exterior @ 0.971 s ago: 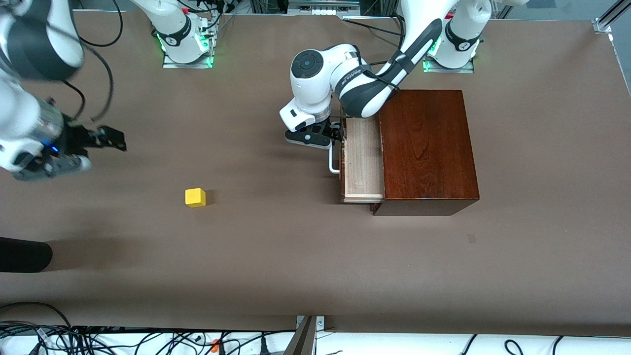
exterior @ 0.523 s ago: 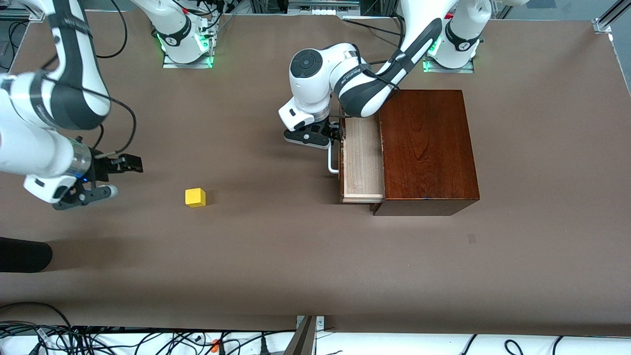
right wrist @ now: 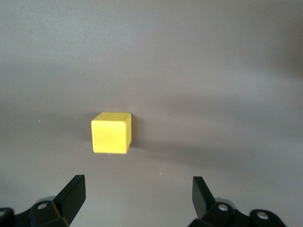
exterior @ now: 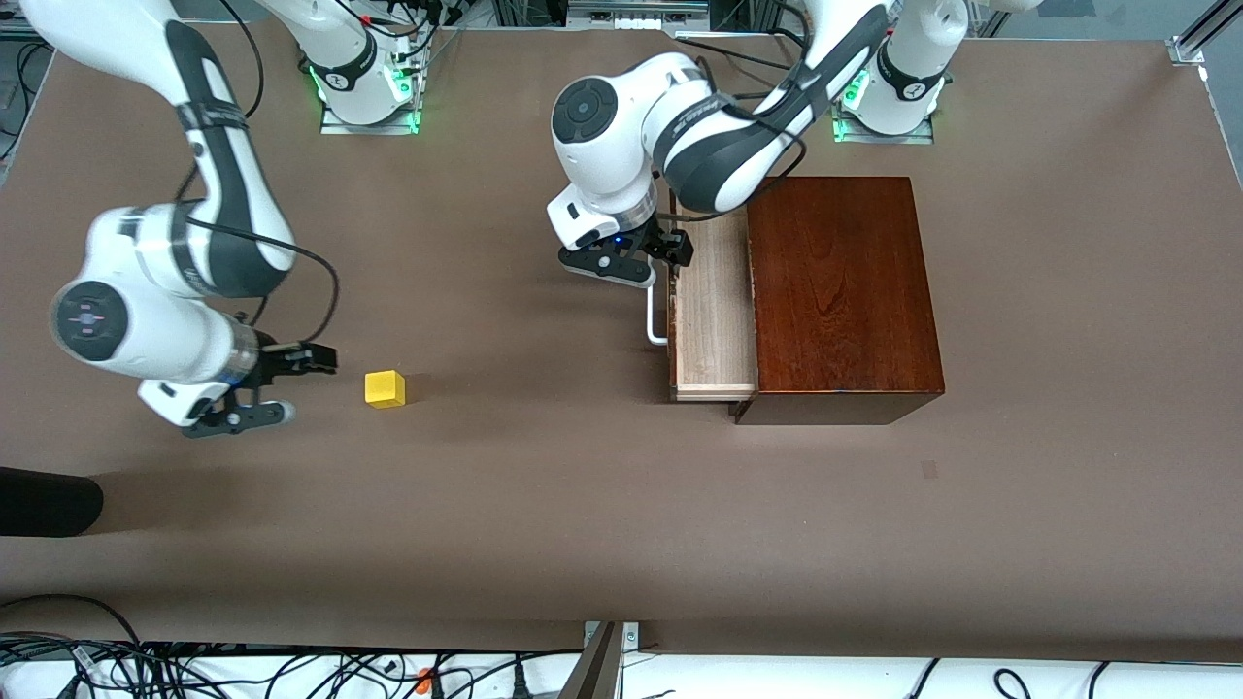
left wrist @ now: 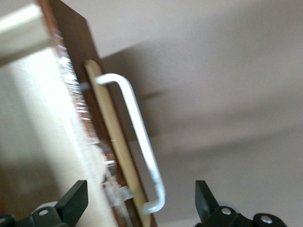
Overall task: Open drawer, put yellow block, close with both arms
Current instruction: 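Grasp the yellow cube with the right gripper while the left gripper withdraws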
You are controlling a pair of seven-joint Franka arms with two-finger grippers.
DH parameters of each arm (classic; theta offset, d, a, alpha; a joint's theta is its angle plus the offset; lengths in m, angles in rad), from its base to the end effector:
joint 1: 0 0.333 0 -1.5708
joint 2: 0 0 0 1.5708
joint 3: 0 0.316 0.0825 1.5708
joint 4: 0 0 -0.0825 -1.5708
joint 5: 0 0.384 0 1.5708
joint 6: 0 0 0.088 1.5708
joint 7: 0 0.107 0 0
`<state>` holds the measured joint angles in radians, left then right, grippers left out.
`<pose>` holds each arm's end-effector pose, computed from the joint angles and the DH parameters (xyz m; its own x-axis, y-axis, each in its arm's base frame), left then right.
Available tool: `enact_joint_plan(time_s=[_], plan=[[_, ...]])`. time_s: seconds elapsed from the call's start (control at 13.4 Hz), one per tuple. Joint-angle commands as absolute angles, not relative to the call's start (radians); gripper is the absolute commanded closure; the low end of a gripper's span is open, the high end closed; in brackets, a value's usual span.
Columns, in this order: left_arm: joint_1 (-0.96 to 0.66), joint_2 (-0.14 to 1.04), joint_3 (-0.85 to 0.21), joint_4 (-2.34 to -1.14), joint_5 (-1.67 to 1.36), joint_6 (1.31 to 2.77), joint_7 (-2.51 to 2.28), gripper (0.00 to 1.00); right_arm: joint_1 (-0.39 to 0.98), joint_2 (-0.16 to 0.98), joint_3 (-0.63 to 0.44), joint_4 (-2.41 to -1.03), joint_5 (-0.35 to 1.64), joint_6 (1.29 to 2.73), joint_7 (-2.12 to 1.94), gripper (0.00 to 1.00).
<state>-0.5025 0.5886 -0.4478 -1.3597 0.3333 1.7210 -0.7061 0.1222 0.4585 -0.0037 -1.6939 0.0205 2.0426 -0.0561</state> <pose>0.4748 -0.5063 0.3892 0.9605 -0.2658 -0.0818 -0.2761 -0.9467 -0.1660 0.6510 0.0789 0.3218 0.9805 0.1640 -0.1086 0.1626 -0.9865 -0.0216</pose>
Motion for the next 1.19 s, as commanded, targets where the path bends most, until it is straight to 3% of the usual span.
enact_joint_plan(time_s=[0.0,0.37,0.75,0.97,1.12], plan=[[-0.427,0.514,-0.448,-1.304,0.305,1.613,-0.631,0.00,0.158,0.480,-0.003,-1.764,0.026,2.175,-0.020,0.00],[-0.169,0.417,-0.454,-1.302,0.215,1.579,-0.448,0.00,0.163,0.570,0.017,-1.858,0.028,2.413,-0.020,0.00],[0.027,0.371,-0.445,-1.299,0.169,1.557,-0.221,0.00,0.169,0.580,0.025,-1.878,0.032,2.439,0.038,0.00],[0.015,0.278,-0.336,-1.373,0.154,1.563,-0.125,0.00,0.169,0.569,0.025,-1.882,0.032,2.422,0.040,0.03],[-0.041,0.207,-0.190,-1.436,0.092,1.586,-0.039,0.00,0.169,0.563,0.025,-1.882,0.032,2.413,0.040,0.08]])
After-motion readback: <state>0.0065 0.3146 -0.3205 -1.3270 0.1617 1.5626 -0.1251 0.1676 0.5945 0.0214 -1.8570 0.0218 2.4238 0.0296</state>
